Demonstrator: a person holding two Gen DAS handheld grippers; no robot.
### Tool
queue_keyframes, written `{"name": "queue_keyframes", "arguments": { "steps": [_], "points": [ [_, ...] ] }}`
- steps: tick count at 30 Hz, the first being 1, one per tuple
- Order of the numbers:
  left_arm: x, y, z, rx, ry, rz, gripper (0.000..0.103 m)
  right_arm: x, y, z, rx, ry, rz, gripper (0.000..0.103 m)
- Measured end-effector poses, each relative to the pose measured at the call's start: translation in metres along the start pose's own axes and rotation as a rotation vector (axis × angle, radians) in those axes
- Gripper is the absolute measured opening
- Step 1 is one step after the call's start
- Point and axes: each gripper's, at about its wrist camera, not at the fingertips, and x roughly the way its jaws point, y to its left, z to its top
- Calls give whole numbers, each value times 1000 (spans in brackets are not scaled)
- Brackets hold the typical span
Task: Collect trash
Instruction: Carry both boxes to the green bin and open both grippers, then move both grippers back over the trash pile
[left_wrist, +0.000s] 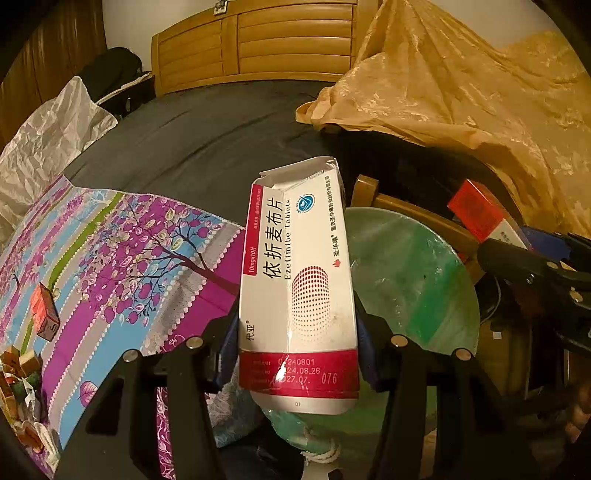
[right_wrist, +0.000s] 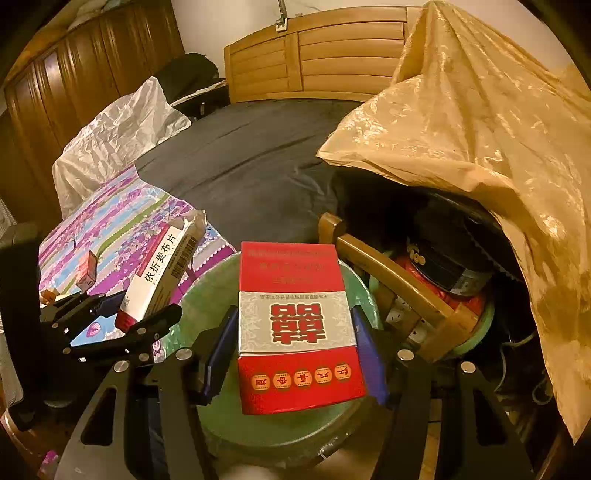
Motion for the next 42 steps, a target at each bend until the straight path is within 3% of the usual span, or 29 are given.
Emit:
{"name": "queue_keyframes", "arguments": {
  "steps": [5, 6, 7, 8, 25, 32, 42],
  "points": [
    [3, -2, 0, 20, -3, -23, 52, 8, 2, 5, 1, -4, -2, 62],
    [3, -3, 0, 28, -8, -35, 56, 9, 3, 4, -4, -2, -2, 64],
    [3, -4, 0, 37, -10, -37, 66, 11, 3, 4, -10, 2, -6, 73],
    [3, -4, -1, 39, -14, -32, 70, 11, 3, 4, -10, 1, -13, 76],
    [-12, 18, -10, -10, -37, 11, 70, 3, 16, 6, -1, -57, 8, 75],
    [-40, 73, -48, -108, -47, 131, 70, 2, 76, 5, -99, -113, 91, 75],
    [-96, 191, -137, -411, -21, 325, 70, 8, 233, -7, -360, -110, 317, 75]
  ]
}}
